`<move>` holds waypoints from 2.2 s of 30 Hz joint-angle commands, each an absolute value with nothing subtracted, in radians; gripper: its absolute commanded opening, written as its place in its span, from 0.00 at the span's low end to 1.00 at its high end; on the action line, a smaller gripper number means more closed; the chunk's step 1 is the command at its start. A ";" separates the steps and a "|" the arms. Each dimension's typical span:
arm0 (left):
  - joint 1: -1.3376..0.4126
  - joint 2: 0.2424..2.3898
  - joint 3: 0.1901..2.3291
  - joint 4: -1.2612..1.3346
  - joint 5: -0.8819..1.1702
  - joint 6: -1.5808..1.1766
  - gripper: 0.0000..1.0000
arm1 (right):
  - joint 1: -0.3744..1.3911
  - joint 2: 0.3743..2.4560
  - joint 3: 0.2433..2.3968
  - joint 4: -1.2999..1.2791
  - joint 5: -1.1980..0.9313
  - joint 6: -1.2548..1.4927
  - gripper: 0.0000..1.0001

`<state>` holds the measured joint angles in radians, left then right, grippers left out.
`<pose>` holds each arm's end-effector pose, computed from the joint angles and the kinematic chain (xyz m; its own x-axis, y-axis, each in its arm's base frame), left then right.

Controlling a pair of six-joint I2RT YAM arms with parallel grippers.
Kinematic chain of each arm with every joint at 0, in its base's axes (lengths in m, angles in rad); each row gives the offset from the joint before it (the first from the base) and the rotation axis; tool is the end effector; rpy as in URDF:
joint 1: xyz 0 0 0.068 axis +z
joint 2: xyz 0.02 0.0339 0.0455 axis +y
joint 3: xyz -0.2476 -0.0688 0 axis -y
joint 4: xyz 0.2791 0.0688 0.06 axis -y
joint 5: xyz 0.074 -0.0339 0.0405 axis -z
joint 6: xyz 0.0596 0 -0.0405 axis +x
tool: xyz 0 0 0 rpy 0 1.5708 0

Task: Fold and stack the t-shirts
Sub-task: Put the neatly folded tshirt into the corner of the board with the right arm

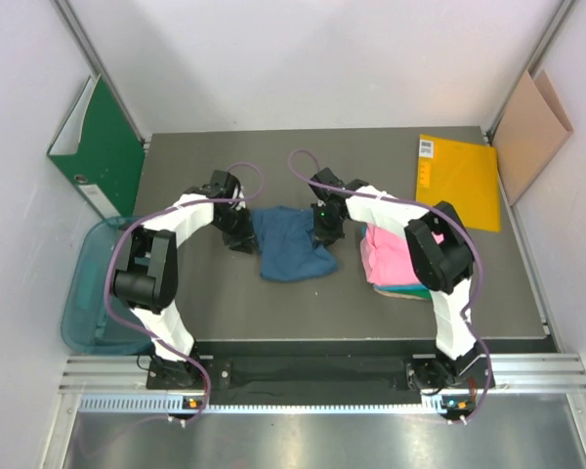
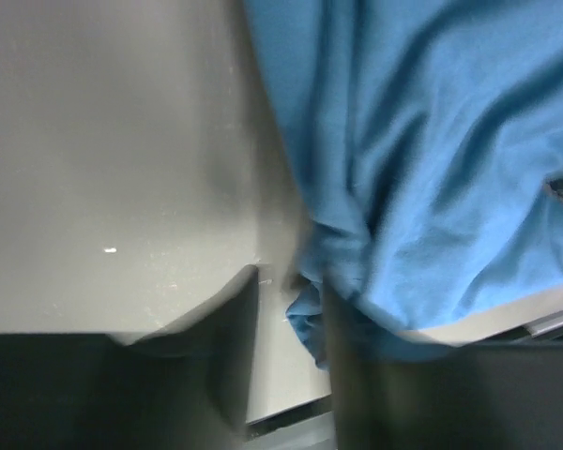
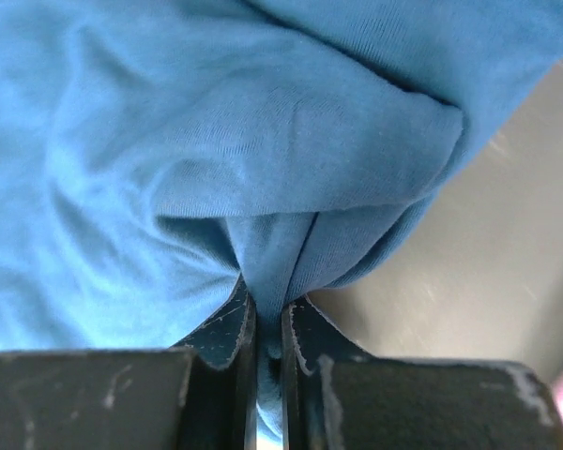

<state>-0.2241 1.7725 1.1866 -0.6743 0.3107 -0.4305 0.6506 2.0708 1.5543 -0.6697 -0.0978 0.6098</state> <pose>0.3619 -0.1012 0.1273 -0.9700 -0.1865 -0.1563 -0.1123 0.9130 -0.3921 0.3633 0.2839 0.1216 -0.9666 -0.0194 -0.2557 -0.0956 0.9525 0.2891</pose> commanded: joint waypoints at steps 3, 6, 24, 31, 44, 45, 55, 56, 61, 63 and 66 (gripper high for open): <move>-0.221 1.732 1.244 -0.710 0.256 -0.393 0.66 | 0.663 1.833 1.644 -0.819 0.072 0.538 0.00; -0.219 1.727 1.249 -0.712 0.242 -0.380 0.77 | 0.663 1.772 1.670 -0.859 0.087 0.523 0.00; -0.218 1.795 1.241 -0.700 0.290 -0.359 0.82 | 0.588 1.447 1.588 -1.068 0.258 0.561 0.00; -0.219 1.804 1.230 -0.696 0.301 -0.354 0.82 | 0.410 1.269 1.556 -1.164 0.290 0.528 0.06; -0.219 1.825 1.256 -0.710 0.313 -0.341 0.81 | 0.155 1.256 1.036 -1.003 0.107 0.468 0.05; -0.219 1.825 1.256 -0.713 0.313 -0.341 0.81 | 0.138 1.279 1.020 -1.002 0.107 0.463 0.05; -0.225 1.825 1.253 -0.704 0.350 -0.354 0.83 | 0.092 1.382 1.167 -1.045 0.222 0.428 0.19; -0.229 1.824 1.253 -0.701 0.359 -0.359 0.84 | 0.094 1.384 1.184 -1.048 0.230 0.425 0.32; -0.300 1.786 1.293 -0.698 0.388 -0.376 0.93 | 0.094 1.370 1.216 -1.078 0.281 0.423 0.82; -0.360 1.749 1.342 -0.692 0.397 -0.394 0.99 | 0.094 1.278 1.232 -1.066 0.278 0.429 1.00; -0.438 1.727 1.417 -0.657 0.431 -0.446 0.99 | 0.092 1.154 1.246 -1.028 0.293 0.439 1.00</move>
<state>-0.3367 1.8217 1.2945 -0.7139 0.3595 -0.3912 0.1055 1.3457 1.1679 -1.0832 0.2489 0.4217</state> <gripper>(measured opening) 0.987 0.993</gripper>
